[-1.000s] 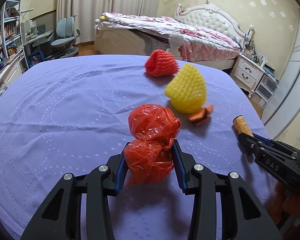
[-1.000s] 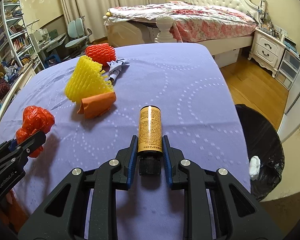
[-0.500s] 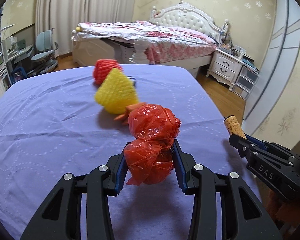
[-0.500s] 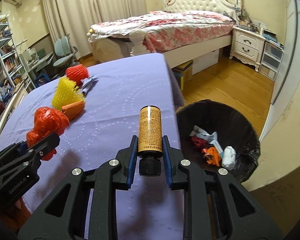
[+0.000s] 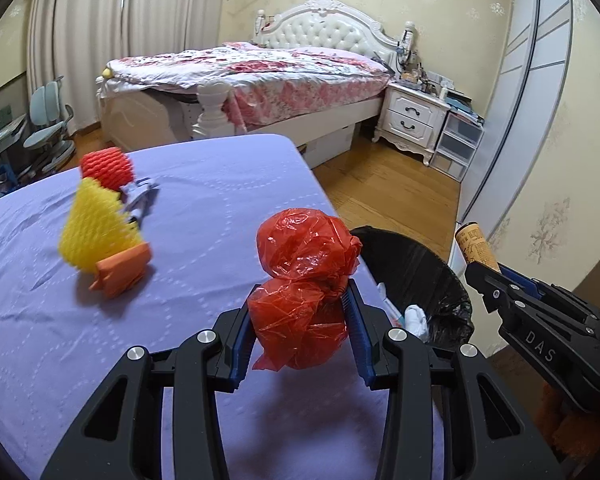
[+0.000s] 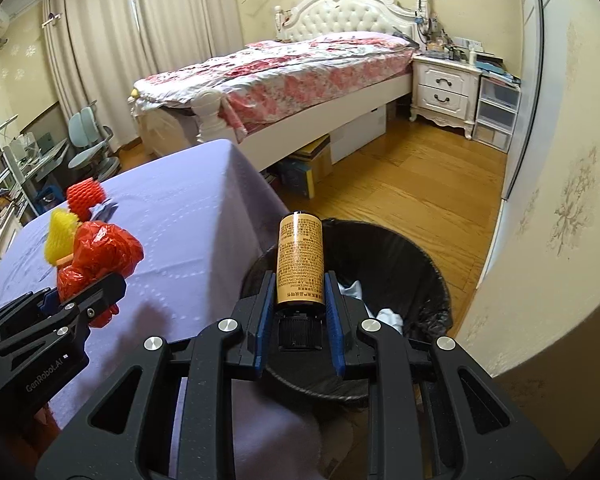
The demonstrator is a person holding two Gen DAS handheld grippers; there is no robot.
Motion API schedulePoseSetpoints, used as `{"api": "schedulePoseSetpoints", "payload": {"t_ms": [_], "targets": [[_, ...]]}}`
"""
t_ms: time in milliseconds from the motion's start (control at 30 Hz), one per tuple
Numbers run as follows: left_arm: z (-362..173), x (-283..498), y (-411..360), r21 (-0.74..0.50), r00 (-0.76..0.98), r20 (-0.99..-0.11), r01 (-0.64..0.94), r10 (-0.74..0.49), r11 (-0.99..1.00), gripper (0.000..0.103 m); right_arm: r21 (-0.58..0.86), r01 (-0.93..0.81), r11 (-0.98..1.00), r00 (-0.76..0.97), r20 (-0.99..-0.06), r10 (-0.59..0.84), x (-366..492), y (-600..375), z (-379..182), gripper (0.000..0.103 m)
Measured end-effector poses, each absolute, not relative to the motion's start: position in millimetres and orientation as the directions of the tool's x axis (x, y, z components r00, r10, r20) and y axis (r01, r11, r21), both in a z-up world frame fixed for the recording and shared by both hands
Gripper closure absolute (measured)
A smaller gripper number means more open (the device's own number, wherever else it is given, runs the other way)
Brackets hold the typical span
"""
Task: Collect trash
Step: 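Carry the bottle and red bag over the bin and open both grippers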
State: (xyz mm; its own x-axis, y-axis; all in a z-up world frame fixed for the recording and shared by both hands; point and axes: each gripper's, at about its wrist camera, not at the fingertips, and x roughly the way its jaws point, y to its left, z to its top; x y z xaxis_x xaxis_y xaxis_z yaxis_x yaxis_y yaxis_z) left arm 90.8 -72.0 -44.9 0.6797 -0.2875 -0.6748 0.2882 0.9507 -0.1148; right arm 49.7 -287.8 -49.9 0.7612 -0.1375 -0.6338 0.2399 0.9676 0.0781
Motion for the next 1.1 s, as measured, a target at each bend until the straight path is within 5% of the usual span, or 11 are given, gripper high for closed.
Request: {"api": "schedulePoseSetpoints", "payload": {"t_ms": [800, 867, 1000, 1100], "targets": [[-63, 135, -150, -0.054, 0.633, -0.721, 0.357, -0.283, 0.933, 0.06, 0.121, 0.321, 0.939, 0.73, -0.663, -0.164, 76, -359, -69, 0.079], [-64, 136, -151, -0.05, 0.628, -0.727, 0.357, -0.279, 0.933, 0.057, 0.123, 0.331, 0.935, 0.728, -0.664, -0.171, 76, -358, -71, 0.071], [-60, 135, -145, -0.069, 0.638, -0.716, 0.338, -0.282, 0.939, 0.032, 0.117, 0.359, 0.926, 0.726, -0.659, -0.198, 72, -356, -72, 0.061], [-59, 134, -139, -0.074, 0.642, -0.716, 0.322, -0.275, 0.944, 0.03, 0.111, 0.366, 0.924, 0.726, -0.656, -0.209, 70, -355, -72, 0.054]]}}
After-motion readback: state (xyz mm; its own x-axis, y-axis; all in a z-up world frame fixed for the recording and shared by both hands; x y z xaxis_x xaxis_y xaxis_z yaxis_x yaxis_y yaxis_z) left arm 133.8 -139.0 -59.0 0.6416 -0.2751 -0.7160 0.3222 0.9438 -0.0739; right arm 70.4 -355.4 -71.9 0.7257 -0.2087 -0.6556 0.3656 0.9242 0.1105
